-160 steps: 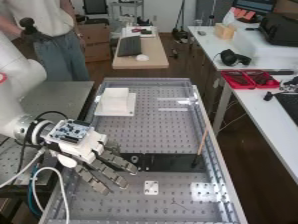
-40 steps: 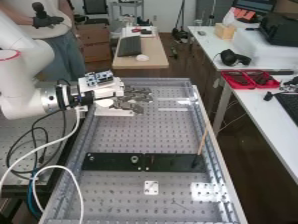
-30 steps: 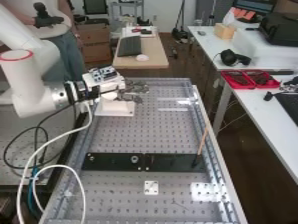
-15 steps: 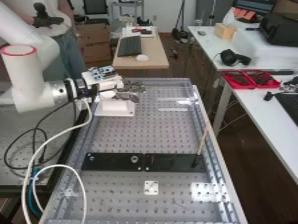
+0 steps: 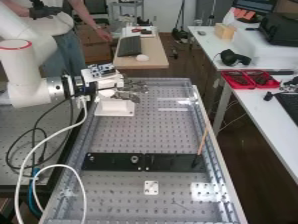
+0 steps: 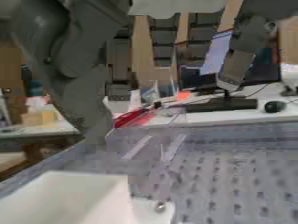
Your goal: Grab the larger nut and place it in the white container
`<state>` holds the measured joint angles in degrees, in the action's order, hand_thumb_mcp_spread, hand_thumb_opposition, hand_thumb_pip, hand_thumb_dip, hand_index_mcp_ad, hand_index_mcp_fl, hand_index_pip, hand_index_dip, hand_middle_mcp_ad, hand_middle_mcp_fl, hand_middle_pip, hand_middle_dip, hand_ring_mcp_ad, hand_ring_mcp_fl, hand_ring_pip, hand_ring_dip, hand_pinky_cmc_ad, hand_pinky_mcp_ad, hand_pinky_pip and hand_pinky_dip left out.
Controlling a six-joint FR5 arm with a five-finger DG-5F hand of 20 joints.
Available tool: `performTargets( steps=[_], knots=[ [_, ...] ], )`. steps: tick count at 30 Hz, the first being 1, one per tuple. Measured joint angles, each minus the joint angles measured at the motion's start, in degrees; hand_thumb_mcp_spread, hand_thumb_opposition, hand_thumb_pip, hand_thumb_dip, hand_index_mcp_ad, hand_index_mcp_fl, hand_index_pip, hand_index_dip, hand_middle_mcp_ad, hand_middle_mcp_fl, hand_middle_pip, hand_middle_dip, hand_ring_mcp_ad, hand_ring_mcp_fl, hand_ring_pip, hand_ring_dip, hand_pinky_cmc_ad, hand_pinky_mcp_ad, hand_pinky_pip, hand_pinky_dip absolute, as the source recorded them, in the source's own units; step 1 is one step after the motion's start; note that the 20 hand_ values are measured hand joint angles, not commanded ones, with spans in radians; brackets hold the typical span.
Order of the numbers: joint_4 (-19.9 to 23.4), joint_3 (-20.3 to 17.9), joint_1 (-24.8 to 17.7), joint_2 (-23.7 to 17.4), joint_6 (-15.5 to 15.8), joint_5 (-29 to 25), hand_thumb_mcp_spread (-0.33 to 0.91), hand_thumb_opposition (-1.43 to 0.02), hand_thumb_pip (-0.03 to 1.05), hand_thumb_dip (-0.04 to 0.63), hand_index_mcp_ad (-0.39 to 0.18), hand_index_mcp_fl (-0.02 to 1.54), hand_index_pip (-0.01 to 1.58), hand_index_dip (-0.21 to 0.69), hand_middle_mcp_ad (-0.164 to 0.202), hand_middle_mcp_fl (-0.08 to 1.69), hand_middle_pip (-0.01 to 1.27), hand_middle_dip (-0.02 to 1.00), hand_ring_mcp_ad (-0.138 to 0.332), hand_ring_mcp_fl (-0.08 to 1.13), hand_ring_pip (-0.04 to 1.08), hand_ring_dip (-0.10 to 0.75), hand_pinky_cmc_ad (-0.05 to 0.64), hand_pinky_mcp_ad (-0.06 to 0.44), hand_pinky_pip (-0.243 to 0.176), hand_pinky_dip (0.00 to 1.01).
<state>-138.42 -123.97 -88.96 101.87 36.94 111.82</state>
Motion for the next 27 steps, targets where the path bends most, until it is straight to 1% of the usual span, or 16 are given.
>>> performTargets(
  steps=[1, 3, 4, 6, 10, 12, 15, 17, 22, 25, 27],
  knots=[
    [0.2, 0.0, 0.2, -0.5, -0.4, -0.9, 0.33, -0.88, 0.79, 0.206, -0.176, 0.02, 1.44, -0.093, 0.080, 0.00, 0.13, 0.19, 0.143, 0.00, 0.18, 0.126, 0.353, 0.312, -0.105, 0.75],
    [0.8, 0.0, 1.1, -2.9, -2.1, -5.2, 0.32, -0.88, 0.79, 0.206, -0.176, 0.01, 1.42, -0.103, 0.084, 0.00, 0.14, 0.19, 0.147, 0.00, 0.19, 0.126, 0.349, 0.312, -0.105, 0.76],
    [0.9, 0.0, 1.3, -3.5, -2.4, -6.2, 0.30, -0.88, 0.79, 0.206, -0.176, 0.01, 1.40, -0.103, 0.084, 0.00, 0.13, 0.19, 0.143, 0.00, 0.18, 0.126, 0.349, 0.312, -0.105, 0.76],
    [0.7, 0.2, 2.2, -5.9, -2.9, -9.9, 0.29, -0.88, 0.79, 0.206, -0.176, 0.01, 1.40, -0.112, 0.084, 0.00, 0.14, 0.19, 0.147, 0.00, 0.20, 0.126, 0.349, 0.312, -0.105, 0.78],
    [-1.5, 0.8, 3.6, -9.7, -1.7, -13.8, 0.26, -0.88, 0.79, 0.206, -0.176, 0.02, 1.36, -0.112, 0.084, 0.00, 0.14, 0.19, 0.147, 0.00, 0.20, 0.126, 0.349, 0.312, -0.105, 0.81],
    [-3.7, 1.3, 4.4, -11.4, -0.6, -15.6, 0.24, -0.88, 0.79, 0.206, -0.176, 0.02, 1.36, -0.112, 0.084, 0.00, 0.14, 0.19, 0.147, 0.00, 0.20, 0.122, 0.349, 0.312, -0.105, 0.84],
    [-6.2, 1.9, 4.8, -12.8, 1.2, -16.9, 0.24, -0.88, 0.79, 0.206, -0.176, 0.02, 1.34, -0.112, 0.084, 0.00, 0.13, 0.19, 0.147, 0.00, 0.20, 0.122, 0.353, 0.312, -0.105, 0.84],
    [-7.6, 2.2, 5.0, -13.4, 1.7, -17.6, 0.24, -0.88, 0.79, 0.206, -0.176, 0.02, 1.34, -0.112, 0.084, 0.00, 0.13, 0.19, 0.147, 0.00, 0.20, 0.122, 0.353, 0.312, -0.105, 0.84],
    [-9.5, 3.1, 5.8, -13.8, 2.0, -18.3, 0.24, -0.88, 0.79, 0.206, -0.176, 0.02, 1.32, -0.108, 0.084, 0.00, 0.14, 0.19, 0.147, 0.00, 0.20, 0.126, 0.349, 0.312, -0.105, 0.84],
    [-10.7, 4.3, 6.3, -13.5, 2.0, -17.8, 0.23, -0.88, 0.79, 0.206, -0.176, 0.02, 1.32, -0.108, 0.084, 0.00, 0.13, 0.19, 0.147, 0.00, 0.20, 0.122, 0.353, 0.312, -0.105, 0.84],
    [-12.2, 5.7, 6.7, -13.2, 2.4, -16.9, 0.23, -0.88, 0.79, 0.206, -0.176, 0.01, 1.32, -0.112, 0.084, 0.00, 0.13, 0.19, 0.147, 0.00, 0.20, 0.122, 0.349, 0.312, -0.105, 0.84]
  ],
)
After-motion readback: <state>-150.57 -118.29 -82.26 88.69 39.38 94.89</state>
